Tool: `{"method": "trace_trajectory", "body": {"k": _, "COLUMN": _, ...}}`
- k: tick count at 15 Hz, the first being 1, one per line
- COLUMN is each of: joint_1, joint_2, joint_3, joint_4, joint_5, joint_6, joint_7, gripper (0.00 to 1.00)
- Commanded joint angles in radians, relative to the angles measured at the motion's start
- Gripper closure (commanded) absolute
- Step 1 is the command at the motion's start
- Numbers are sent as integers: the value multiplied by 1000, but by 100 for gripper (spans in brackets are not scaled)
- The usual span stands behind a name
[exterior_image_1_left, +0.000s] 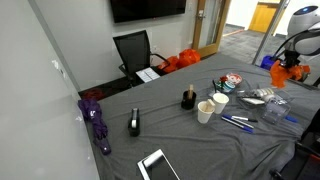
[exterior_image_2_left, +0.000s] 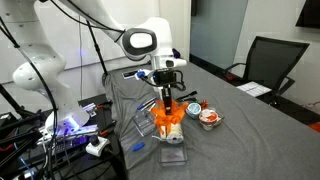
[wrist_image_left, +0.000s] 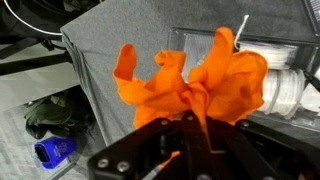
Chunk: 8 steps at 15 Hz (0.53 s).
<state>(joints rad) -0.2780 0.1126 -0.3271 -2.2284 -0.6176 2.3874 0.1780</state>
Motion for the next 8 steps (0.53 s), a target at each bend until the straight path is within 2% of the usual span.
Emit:
{"method": "trace_trajectory", "body": {"k": 1, "joint_1": -3, "joint_2": 90, "joint_3": -27, "joint_4": 25, "joint_5": -114, "joint_6": 53, "joint_7": 108, "gripper": 99}}
{"method": "trace_trajectory", "body": {"k": 3, "joint_1": -2, "joint_2": 122, "joint_3": -38, "joint_4": 25, "joint_5": -155, "joint_6": 69, "joint_7": 162, "gripper": 99}}
{"method": "trace_trajectory", "body": {"k": 8, "joint_1": -7, "joint_2": 192, "joint_3": -57, "joint_4": 23, "joint_5": -156, "joint_6": 132, "joint_7": 200, "gripper": 99}}
